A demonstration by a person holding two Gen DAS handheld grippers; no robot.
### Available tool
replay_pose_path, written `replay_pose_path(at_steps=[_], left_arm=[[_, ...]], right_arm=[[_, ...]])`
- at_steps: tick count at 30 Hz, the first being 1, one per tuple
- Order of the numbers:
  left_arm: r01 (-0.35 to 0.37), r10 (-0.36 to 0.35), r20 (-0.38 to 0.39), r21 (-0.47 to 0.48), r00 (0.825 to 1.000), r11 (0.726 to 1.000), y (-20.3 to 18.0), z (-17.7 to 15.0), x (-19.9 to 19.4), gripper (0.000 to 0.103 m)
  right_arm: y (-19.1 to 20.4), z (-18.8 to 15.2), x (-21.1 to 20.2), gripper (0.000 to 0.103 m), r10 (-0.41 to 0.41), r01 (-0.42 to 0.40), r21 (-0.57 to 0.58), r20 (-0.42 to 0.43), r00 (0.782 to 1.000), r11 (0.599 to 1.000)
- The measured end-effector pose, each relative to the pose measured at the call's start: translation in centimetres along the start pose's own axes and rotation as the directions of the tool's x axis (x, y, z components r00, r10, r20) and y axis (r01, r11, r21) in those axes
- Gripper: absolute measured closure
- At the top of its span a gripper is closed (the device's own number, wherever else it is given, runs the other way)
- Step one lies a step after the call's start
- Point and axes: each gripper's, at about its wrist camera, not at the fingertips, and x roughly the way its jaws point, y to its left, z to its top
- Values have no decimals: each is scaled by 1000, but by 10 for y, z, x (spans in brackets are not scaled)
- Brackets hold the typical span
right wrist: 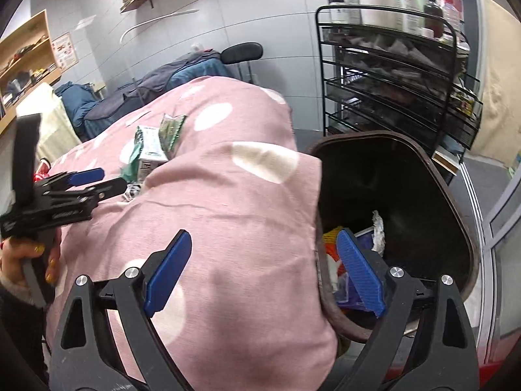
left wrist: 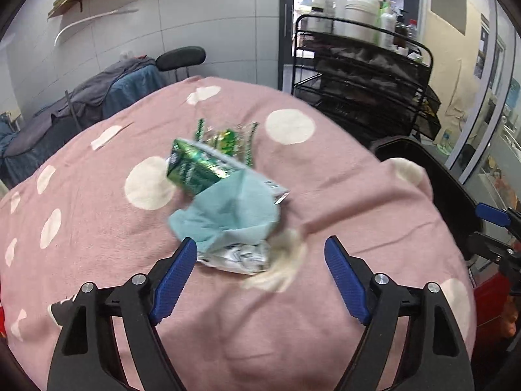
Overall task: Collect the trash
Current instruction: 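Move both tools back over the remaining trash on the bed, then grasp the teal cloth with the left tool and lift it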
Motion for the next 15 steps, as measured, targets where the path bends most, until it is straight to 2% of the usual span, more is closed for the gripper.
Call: replay_pose_path(at_steps=[3, 8, 11, 15], left_arm=[[1, -1, -27, -27, 1000, 1000, 18, 1, 9, 31], [-12, 11, -55, -25, 998, 1000, 26, 3, 19, 37], [-10, 9, -77, -24, 997, 1000, 29, 4, 27, 45], [7, -12, -90, -53, 996, 999, 36, 4, 31, 61]], right_arm=[[7, 2, 2, 13, 13, -13, -13, -6, 1000, 1000], [18, 4, 4, 13, 24, -25, -34, -11, 1000, 999], [23, 8, 7, 13, 36, -37, -44, -17, 999, 998], [30, 13, 10, 13, 56, -58, -61, -26, 998, 996]])
